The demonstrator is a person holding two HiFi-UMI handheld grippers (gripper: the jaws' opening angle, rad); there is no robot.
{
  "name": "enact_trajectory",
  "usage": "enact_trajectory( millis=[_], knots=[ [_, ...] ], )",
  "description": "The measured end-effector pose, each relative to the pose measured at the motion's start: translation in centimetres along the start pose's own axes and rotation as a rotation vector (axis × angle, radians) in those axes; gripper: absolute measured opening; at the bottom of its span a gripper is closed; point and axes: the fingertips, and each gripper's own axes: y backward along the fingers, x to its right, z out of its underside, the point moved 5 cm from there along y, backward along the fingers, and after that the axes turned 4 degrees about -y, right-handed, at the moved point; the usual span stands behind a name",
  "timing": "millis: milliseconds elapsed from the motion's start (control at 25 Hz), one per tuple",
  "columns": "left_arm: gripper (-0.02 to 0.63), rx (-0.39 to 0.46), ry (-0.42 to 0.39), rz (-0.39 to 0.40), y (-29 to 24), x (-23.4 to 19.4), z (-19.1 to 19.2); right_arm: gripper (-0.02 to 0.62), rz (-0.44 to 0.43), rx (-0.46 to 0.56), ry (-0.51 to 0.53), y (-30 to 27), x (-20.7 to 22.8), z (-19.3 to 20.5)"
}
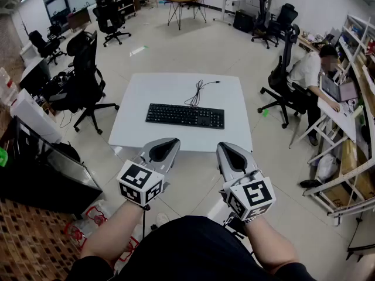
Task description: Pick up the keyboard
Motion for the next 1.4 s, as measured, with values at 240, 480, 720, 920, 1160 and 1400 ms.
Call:
enact_trajectory(
  millis=[240,480,720,920,1160,1400],
  knots=[
    [0.006,-0.021,0.122,0.018,-1.0,1.1,1.1,0.002,-0.001,-0.011,-0.015,1.7,1.5,0.6],
    [0.04,-0.036,0.243,0.006,-1.5,0.0,1.9,0.003,-0.009,-0.027,-0.034,1.9,2.2,1.2],
    [0.071,-0.061,0.342,-0.036,-2.2,-3.6,3.6,0.002,-0.008,-0.049,-0.056,0.8,2.9,1.9],
    [0.091,-0.096,0.411,-0.08,-3.3,-8.8,5.9,0.003,0.002,-0.076,-0.088,-2.1,3.9,2.8],
    [0.111,-0.168,0.473,-0.141,-5.5,-16.3,9.6,0.003,0.034,-0.116,-0.105,-6.0,5.4,3.3],
    [0.135,-0.301,0.541,-0.188,-9.0,-24.8,15.5,0.003,0.073,-0.164,-0.143,-12.1,7.5,4.6]
  ],
)
